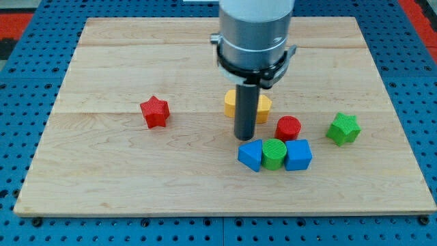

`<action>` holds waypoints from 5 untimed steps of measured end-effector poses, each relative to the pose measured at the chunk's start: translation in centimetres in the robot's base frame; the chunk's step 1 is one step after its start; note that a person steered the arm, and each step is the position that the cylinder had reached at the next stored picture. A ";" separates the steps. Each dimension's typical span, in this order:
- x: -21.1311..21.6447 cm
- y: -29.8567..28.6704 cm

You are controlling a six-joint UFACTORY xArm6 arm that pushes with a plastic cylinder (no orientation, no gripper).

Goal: Push the green star down and left a bit

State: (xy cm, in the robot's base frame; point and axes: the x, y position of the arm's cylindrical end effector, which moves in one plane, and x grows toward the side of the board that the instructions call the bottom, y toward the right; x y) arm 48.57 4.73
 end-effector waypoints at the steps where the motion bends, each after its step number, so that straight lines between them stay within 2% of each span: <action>1: 0.5 1.2; 2: -0.6 0.8; 3: -5.8 5.2; 4: -8.0 10.0; 5: -6.1 13.1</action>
State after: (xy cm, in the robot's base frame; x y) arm 42.50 17.80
